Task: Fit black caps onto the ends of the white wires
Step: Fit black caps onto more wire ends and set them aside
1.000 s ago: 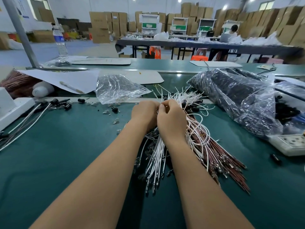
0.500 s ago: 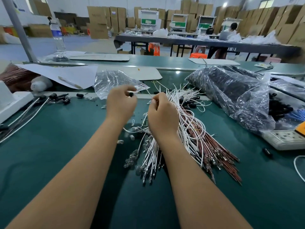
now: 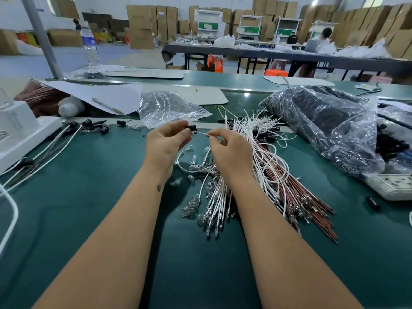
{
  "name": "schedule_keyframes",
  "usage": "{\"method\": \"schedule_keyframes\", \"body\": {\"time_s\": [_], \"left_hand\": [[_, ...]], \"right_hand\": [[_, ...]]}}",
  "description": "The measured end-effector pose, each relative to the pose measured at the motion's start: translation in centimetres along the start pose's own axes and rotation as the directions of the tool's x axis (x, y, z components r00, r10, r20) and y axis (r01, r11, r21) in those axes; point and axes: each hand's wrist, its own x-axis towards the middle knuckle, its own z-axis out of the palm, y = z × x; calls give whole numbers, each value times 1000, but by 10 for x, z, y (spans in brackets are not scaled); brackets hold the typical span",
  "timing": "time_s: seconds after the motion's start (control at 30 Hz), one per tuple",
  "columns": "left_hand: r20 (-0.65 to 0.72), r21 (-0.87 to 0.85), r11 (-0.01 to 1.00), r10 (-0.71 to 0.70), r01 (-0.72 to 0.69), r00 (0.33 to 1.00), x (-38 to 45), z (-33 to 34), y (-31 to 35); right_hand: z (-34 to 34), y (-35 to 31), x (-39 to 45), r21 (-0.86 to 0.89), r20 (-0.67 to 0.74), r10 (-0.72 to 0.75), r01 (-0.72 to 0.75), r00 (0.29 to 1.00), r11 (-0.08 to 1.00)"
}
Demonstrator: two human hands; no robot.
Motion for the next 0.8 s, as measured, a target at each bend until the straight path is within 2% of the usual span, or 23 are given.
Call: {"method": "schedule_keyframes", "body": {"time_s": [0.2, 0.8], "left_hand": [[15, -17, 1000, -11, 11, 1000, 3, -2, -4], [159, 32, 999, 36, -41, 987, -1, -1, -6]], "right_hand": [[-1, 1, 1, 50, -72, 26, -22, 997, 999], [6, 7, 2, 0, -15, -128, 128, 992, 992]]}}
